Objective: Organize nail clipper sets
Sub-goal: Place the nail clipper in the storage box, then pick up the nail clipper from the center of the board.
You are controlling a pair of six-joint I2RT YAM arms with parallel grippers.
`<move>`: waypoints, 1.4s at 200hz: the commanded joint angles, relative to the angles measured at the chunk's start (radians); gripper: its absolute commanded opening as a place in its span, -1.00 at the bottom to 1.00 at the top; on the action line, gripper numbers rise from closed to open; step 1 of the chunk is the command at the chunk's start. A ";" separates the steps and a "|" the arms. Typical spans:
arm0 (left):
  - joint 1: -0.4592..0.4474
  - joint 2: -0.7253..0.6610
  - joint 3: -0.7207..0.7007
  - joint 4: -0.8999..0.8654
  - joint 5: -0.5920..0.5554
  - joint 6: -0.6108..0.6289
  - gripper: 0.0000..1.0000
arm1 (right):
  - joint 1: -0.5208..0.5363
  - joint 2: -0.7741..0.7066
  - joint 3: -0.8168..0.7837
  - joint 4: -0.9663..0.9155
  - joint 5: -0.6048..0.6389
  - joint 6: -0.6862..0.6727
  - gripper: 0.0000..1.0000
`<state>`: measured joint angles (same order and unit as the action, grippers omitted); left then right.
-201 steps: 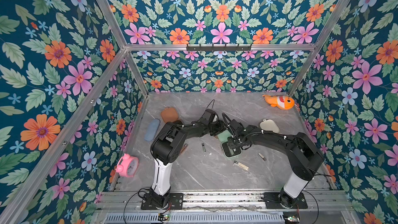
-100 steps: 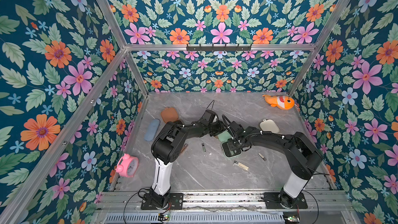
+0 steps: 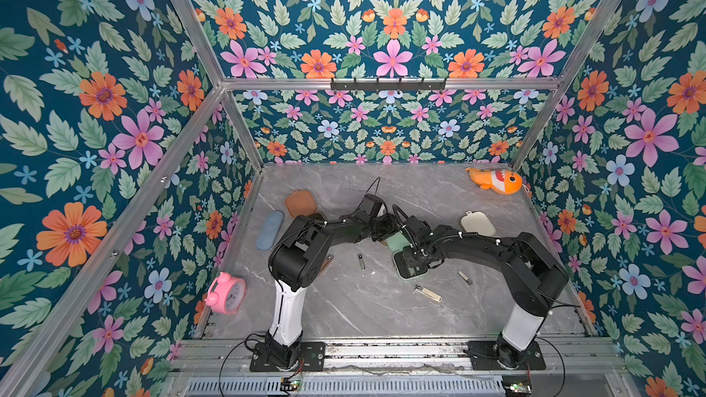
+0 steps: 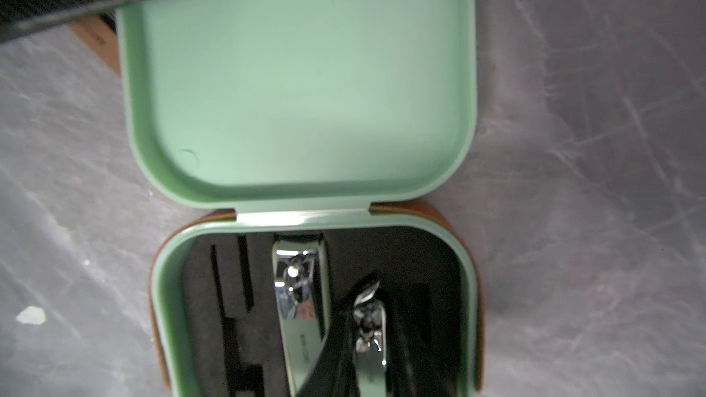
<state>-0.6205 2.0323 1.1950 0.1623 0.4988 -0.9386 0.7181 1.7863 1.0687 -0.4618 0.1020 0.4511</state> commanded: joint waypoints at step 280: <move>0.324 -0.574 -0.255 -0.270 -0.162 0.198 0.10 | 0.214 0.113 0.382 -0.226 -0.056 0.081 0.07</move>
<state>-0.3538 1.5585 1.0286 -0.0235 0.3786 -0.8047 0.9001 1.8378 1.3918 -0.6369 0.0612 0.4950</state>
